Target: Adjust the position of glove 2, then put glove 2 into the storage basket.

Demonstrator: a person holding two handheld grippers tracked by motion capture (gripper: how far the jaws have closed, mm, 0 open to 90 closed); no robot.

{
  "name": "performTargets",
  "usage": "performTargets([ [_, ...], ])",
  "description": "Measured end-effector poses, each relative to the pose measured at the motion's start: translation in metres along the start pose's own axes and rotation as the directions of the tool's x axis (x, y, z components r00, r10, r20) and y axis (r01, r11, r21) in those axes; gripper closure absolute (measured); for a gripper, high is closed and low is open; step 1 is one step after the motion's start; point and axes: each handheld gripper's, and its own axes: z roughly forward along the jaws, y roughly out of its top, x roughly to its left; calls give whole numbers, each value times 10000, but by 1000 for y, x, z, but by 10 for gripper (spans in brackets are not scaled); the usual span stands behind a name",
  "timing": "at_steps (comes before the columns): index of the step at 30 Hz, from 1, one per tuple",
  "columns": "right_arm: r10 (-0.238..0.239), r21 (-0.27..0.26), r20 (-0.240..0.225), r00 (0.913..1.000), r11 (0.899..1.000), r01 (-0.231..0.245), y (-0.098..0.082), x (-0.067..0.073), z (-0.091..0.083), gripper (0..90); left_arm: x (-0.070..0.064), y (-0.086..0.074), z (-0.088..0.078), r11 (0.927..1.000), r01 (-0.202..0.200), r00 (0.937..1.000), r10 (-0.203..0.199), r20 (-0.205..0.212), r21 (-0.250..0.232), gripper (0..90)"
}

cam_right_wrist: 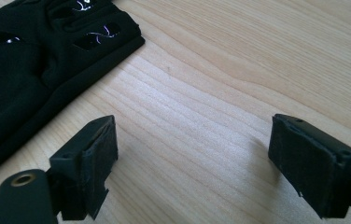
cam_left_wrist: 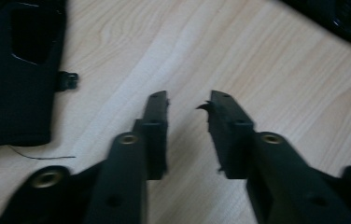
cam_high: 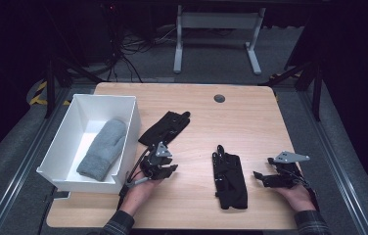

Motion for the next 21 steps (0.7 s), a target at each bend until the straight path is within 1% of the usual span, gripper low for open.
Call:
performTargets([
  [1,1,-1,1,10000,10000,-1,0,0,0,162,3,3,-1,9998,131,9999,-131,29,121,805],
  [2,1,-2,0,10000,10000,-1,0,0,0,162,3,5,0,9995,301,9995,-300,-99,55,884],
  [3,0,-4,4,10000,10000,0,0,0,0,161,5,7,-1,9992,389,9990,-388,-206,84,899],
  [4,1,4,4,10000,10000,-1,0,0,0,162,6,9,-1,9985,501,9984,-495,-272,231,900],
  [5,-1,-5,4,10000,10000,1,0,0,0,162,6,11,-1,9983,517,9978,-506,-419,253,900],
  [6,-5,0,7,10000,10000,5,0,0,0,162,8,15,-1,9985,544,9970,-537,-556,107,900],
  [7,-5,0,7,10000,10000,5,0,0,0,162,8,15,-1,9985,544,9970,-537,-556,107,900],
  [8,0,-4,3,10000,10000,0,0,0,0,162,9,19,-1,9979,646,9957,-647,-662,-44,900],
  [9,-3,-5,3,10000,10000,3,0,0,0,162,11,23,1,9976,689,9939,-697,-852,-121,900],
  [10,3,-4,3,10000,10000,-3,0,0,0,162,12,28,2,9978,657,9921,-661,-1069,-74,900],
  [11,3,-4,3,10000,10000,-3,0,0,0,162,12,28,2,9978,657,9921,-661,-1069,-74,900],
  [13,-2,-4,5,10000,10000,2,0,0,0,162,18,35,6,9966,759,9889,-795,-1254,-336,900],
  [14,-3,-4,7,10000,10000,3,0,0,0,161,21,37,7,9960,833,9878,-867,-1292,-316,900],
  [15,-4,1,11,10000,10000,4,0,0,0,161,25,41,10,9956,878,9853,-918,-1440,-341,900],
  [16,4,-3,0,10000,10000,-4,0,0,0,161,27,43,11,9953,885,9835,-935,-1552,-391,900],
  [17,2,-6,6,10000,10000,-2,0,0,0,161,32,45,14,9940,970,9813,-1038,-1618,-499,900],
  [18,-4,-3,8,10000,10000,4,0,0,0,161,36,47,16,9934,1067,9797,-1121,-1663,-414,900],
  [19,3,0,7,10000,10000,-3,0,0,0,161,39,49,18,9934,1083,9773,-1134,-1788,-378,900],
  [21,-3,-3,9,10000,10000,3,0,0,0,161,48,51,23,9919,1195,9739,-1256,-1890,-435,900],
])
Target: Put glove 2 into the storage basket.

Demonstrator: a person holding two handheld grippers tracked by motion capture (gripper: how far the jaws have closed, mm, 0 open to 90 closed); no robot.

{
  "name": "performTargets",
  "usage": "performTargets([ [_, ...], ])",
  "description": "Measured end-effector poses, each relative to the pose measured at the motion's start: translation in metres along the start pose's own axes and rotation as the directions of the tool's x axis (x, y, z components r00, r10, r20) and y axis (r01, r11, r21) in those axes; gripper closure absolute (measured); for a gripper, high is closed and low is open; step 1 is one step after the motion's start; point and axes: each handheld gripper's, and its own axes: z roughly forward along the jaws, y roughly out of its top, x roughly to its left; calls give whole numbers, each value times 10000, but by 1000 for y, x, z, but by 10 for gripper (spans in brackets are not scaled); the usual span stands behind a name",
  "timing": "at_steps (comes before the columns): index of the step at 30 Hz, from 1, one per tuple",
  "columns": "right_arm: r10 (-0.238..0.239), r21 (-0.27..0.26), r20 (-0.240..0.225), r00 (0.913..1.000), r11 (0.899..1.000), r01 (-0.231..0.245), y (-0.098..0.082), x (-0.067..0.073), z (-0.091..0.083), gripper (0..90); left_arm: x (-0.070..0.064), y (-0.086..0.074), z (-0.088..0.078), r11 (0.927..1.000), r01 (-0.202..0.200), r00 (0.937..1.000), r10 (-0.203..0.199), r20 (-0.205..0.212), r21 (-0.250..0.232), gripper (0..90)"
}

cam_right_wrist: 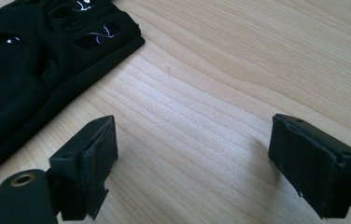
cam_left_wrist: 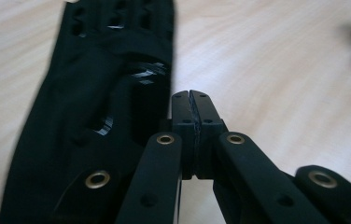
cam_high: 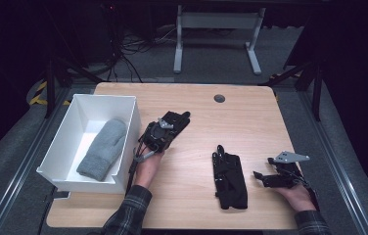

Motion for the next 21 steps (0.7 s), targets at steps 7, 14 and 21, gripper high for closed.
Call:
performTargets([
  [7,3,5,-1,10000,10000,-3,0,0,0,161,15,-4,25,9986,291,9995,-285,-158,434,900],
  [14,1,5,0,10000,10000,-1,0,0,0,161,6,-8,21,9988,143,9995,-157,278,475,900],
  [21,9,7,7,10000,10000,-9,0,0,0,160,-7,-12,16,9975,-296,9965,244,796,648,900],
])
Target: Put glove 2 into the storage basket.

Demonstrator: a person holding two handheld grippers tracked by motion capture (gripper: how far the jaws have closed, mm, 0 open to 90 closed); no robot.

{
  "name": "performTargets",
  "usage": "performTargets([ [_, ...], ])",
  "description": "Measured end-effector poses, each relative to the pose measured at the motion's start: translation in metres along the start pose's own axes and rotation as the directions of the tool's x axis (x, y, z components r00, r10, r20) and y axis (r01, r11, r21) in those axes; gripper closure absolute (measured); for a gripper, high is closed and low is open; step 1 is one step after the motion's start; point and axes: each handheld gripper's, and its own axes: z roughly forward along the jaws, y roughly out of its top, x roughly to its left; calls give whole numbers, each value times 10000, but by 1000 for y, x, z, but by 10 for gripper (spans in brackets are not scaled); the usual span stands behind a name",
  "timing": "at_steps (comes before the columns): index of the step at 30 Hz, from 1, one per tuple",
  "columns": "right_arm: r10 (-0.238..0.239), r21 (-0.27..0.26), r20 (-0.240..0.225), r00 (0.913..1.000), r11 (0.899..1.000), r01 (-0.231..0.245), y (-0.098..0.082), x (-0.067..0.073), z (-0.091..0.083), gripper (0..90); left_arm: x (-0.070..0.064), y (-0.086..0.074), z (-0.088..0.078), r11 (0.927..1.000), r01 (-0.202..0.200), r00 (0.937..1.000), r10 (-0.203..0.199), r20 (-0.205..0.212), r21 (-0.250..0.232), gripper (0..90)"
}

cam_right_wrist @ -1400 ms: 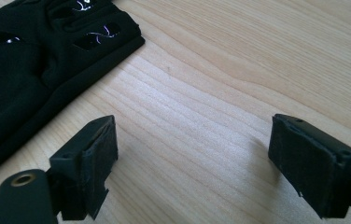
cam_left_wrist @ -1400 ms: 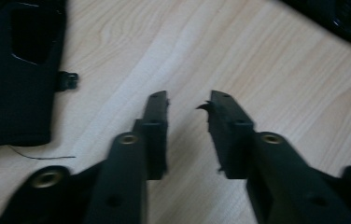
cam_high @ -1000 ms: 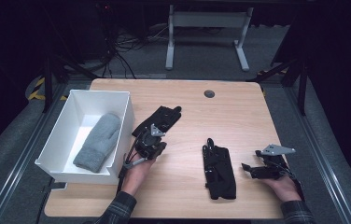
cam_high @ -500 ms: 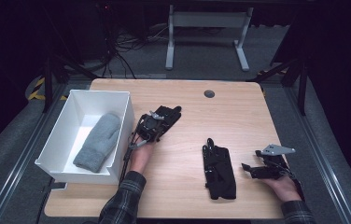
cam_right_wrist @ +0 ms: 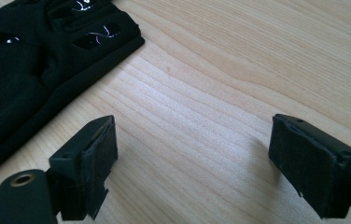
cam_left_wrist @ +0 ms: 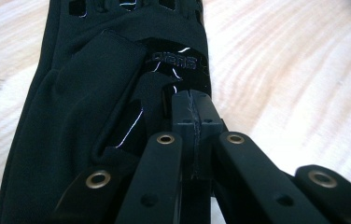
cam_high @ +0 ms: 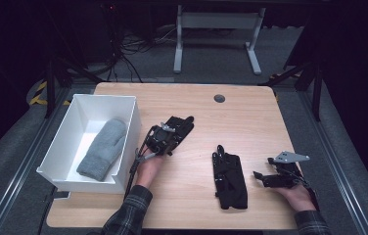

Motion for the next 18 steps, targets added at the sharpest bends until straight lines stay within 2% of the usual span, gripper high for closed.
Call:
performTargets([
  [2,-6,0,-1,10000,10000,6,0,0,0,160,-3,-1,-1,10000,-48,10000,47,47,46,900],
  [4,-3,-3,1,10000,10000,3,0,0,0,160,-10,-3,-2,9999,-124,9991,121,411,81,900],
  [7,-4,-2,2,10000,10000,4,0,0,0,160,-15,-5,-4,9995,-246,9981,235,566,188,900],
  [8,-1,4,-3,10000,10000,1,0,0,0,160,-21,-7,-5,9991,-348,9963,328,789,239,900],
  [10,-5,-2,4,10000,10000,5,0,0,0,160,-23,-8,-6,9988,-429,9951,405,899,253,900],
  [11,-2,0,1,10000,10000,2,0,0,0,160,-28,-10,-7,9986,-456,9917,422,1213,253,900],
  [14,-1,1,4,10000,10000,1,0,0,0,160,-33,-12,-8,9975,-655,9888,610,1366,284,900],
  [18,1,2,4,10000,10000,-1,0,0,0,159,-43,-15,-12,9931,-1069,9812,977,1666,475,900],
])
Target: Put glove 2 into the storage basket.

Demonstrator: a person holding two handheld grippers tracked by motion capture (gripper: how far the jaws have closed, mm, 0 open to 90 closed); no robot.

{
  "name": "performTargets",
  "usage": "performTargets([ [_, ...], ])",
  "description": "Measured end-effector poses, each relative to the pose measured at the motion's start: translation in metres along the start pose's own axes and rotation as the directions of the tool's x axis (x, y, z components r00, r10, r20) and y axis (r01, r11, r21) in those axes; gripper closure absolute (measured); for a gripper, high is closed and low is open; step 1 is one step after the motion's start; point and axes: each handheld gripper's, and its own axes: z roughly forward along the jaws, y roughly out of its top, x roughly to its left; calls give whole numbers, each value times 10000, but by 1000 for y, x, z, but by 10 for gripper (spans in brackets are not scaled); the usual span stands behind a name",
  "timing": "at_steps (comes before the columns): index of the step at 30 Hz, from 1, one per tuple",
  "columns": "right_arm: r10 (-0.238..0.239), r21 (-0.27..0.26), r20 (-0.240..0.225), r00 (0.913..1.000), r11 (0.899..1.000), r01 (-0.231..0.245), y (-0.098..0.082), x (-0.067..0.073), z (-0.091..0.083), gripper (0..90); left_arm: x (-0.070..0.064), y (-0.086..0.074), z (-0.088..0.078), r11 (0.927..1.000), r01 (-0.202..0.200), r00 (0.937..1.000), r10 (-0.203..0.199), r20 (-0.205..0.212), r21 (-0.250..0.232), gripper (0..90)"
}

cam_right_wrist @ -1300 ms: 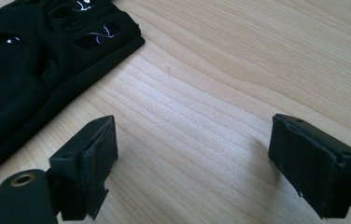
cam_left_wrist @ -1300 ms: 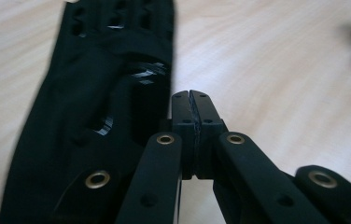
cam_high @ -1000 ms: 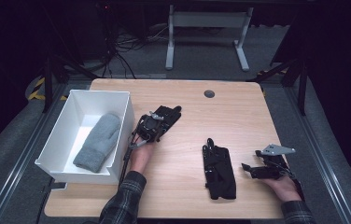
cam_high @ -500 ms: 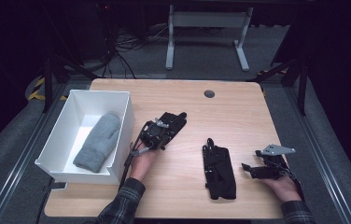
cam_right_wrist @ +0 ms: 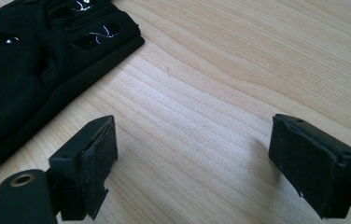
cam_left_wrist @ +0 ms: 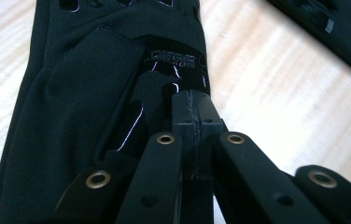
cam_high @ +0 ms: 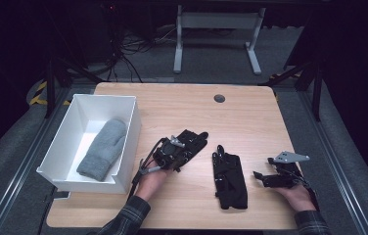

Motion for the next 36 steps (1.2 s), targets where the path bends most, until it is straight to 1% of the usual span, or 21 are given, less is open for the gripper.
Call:
performTargets([
  [8,0,0,3,10000,10000,0,0,0,0,159,-17,-8,-5,9986,-446,9979,432,473,295,900],
  [15,1,0,3,10000,10000,-1,0,0,0,159,-31,-16,-7,9979,-625,9951,609,778,181,900],
  [16,2,0,4,10000,10000,-2,0,0,0,159,-32,-18,-8,9975,-706,9949,699,723,81,900],
  [18,-1,-1,5,10000,10000,1,0,0,0,159,-32,-19,-9,9975,-708,9951,706,697,-3,893],
  [20,6,0,5,10000,10000,-6,0,0,0,159,-33,-18,-13,9969,-786,9950,790,605,-93,841],
  [22,3,0,6,10000,10000,-3,0,0,0,159,-31,-15,-19,9963,-779,9955,797,516,-366,836],
  [23,3,0,6,10000,10000,-3,0,0,0,159,-31,-15,-19,9963,-779,9955,797,516,-366,842],
  [24,2,0,4,10000,10000,-2,0,0,0,159,-28,-12,-26,9948,-840,9960,855,252,-571,872],
  [25,2,-1,3,10000,10000,-2,0,0,0,159,-25,-10,-29,9939,-880,9961,882,9,-664,893],
  [26,4,0,5,10000,10000,-4,0,0,0,159,-22,-8,-32,9946,-765,9971,762,-75,-707,897],
  [27,4,0,5,10000,10000,-4,0,0,0,159,-22,-8,-32,9946,-765,9971,762,-75,-707,898],
  [28,3,-1,3,10000,10000,-3,0,0,0,159,-14,-5,-34,9951,-499,9986,483,-215,-851,899],
  [30,0,-1,4,10000,10000,0,0,0,0,159,-5,-4,-32,9966,-220,9984,178,-535,-797,899],
  [31,2,-1,5,10000,10000,-2,0,0,0,159,-5,-4,-32,9966,-220,9984,178,-535,-797,899],
  [32,3,0,5,10000,10000,-3,0,0,0,159,1,-6,-30,9968,58,9972,-117,-743,-792,899],
  [33,1,0,4,10000,10000,-1,0,0,0,159,5,-7,-27,9975,262,9950,-324,-947,-662,899],
  [34,6,2,5,10000,10000,-6,0,0,0,159,8,-9,-25,9985,339,9937,-384,-1056,-434,899],
  [35,0,2,2,10000,10000,0,0,0,0,159,11,-11,-23,9986,438,9933,-467,-1053,-292,899],
  [36,2,1,-1,10000,10000,-2,0,0,0,159,12,-12,-21,9983,526,9921,-552,-1123,-263,899],
])
